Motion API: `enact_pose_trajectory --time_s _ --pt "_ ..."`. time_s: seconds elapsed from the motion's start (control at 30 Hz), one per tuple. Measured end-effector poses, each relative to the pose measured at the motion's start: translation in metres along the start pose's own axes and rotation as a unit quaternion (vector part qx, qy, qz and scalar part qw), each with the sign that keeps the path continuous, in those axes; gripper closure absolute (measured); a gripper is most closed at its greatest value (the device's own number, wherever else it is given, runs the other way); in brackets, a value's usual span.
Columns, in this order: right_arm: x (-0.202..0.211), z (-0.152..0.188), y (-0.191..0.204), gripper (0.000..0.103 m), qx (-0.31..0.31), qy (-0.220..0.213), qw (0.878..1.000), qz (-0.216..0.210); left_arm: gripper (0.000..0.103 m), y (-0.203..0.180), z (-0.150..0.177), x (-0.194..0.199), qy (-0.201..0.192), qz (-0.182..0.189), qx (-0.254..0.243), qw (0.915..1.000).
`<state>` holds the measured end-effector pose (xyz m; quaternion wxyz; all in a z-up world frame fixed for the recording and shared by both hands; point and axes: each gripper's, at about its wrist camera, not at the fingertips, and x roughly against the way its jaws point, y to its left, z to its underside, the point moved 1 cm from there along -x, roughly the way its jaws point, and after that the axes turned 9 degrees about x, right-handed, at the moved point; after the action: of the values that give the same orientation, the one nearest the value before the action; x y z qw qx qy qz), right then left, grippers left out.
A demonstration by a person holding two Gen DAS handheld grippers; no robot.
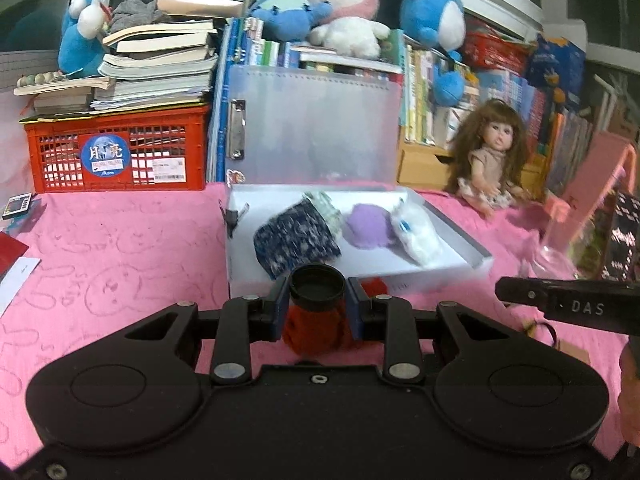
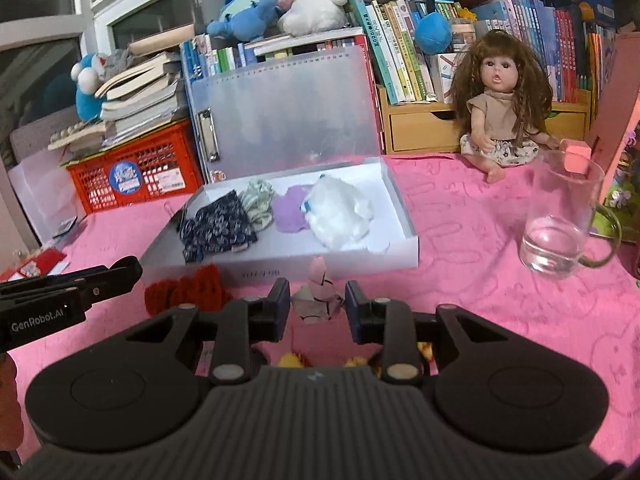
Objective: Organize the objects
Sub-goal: 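Lift the black lid with the left tool while the right tool grasps the white paper scrap, then carry the black lid and paper scrap into the white box with both tools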
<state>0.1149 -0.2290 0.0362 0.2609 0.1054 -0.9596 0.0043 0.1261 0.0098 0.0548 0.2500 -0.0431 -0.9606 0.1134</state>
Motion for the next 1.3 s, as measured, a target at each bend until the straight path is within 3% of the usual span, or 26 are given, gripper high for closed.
enact_pose_trajectory --time_s 0.5,0.83,1.3 --pt "-0.056 -0.037 -0.026 0.069 -0.038 0.039 0.998 -0.024 0.075 0.011 -0.033 -0.062 0.012 -0.031 0.013 0.9994" --pt "-0.096 -0.056 -0.026 0.069 -0.02 0.078 0.996 -0.03 0.075 0.013 -0.042 -0.106 0.036 -0.039 0.023 0.9983" --pt "-0.134 -0.054 -0.03 0.069 -0.045 0.119 0.991 -0.045 0.075 0.004 -0.042 -0.141 0.054 -0.051 0.016 0.9971"
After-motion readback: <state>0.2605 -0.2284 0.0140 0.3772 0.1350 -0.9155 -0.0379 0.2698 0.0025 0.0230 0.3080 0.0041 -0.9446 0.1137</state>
